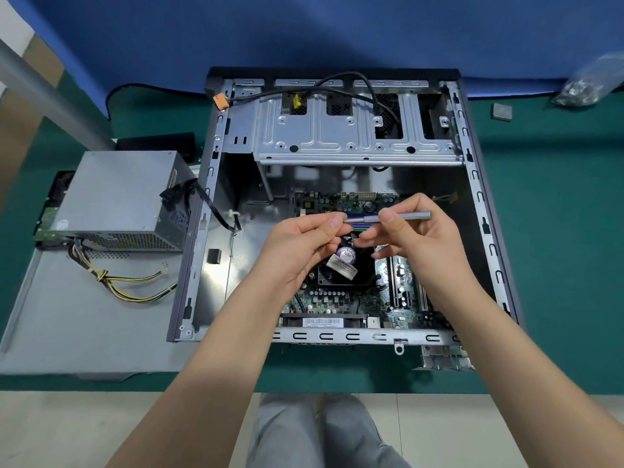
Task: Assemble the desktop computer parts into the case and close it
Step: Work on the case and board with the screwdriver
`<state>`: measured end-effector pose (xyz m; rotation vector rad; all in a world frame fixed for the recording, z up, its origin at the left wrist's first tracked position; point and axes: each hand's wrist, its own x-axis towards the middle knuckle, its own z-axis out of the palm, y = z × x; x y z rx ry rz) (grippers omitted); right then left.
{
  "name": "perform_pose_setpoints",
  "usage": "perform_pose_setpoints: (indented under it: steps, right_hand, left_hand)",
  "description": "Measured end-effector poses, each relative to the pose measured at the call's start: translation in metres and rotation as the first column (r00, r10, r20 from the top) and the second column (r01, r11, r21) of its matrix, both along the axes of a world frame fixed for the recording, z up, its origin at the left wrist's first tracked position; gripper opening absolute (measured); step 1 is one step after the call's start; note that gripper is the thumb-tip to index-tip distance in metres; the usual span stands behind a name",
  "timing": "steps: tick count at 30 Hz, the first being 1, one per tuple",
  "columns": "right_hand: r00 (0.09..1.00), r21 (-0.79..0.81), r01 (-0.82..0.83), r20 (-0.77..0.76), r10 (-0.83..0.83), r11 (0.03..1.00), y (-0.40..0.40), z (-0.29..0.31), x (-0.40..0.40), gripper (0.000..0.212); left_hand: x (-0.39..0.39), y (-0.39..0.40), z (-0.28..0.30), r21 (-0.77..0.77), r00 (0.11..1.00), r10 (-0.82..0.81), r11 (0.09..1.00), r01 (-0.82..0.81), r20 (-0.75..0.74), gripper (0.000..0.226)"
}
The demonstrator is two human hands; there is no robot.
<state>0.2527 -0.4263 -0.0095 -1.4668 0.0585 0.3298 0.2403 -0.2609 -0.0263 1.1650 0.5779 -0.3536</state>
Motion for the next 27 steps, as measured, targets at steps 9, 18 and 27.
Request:
perform_pose_setpoints:
  steps: [9, 18, 27]
  right_hand:
    - [0.999, 0.042, -0.011, -0.033, 0.012, 0.999, -0.002, -0.001, 0.002, 0.022]
    - [0.978, -0.306, 0.207, 0.048, -0.202, 0.929, -0.026, -0.003, 0.022, 0.010]
    - [1.000, -0.862, 0.001, 0.011, 0.015, 0.507, -0.023, -0.031, 0.044, 0.005]
  left_hand:
    - [0.000, -0.005, 0.002, 0.025, 0.994, -0.067, 0.998, 0.065, 0.089, 0.016]
    - [0.002, 0.012, -0.002, 0.628, 0.932, -0.355, 0.742, 0.237, 0.068, 0.049]
    - [0.023, 0.018, -0.021, 0.845, 0.614, -0.779, 0.241, 0.477, -0.124, 0.055]
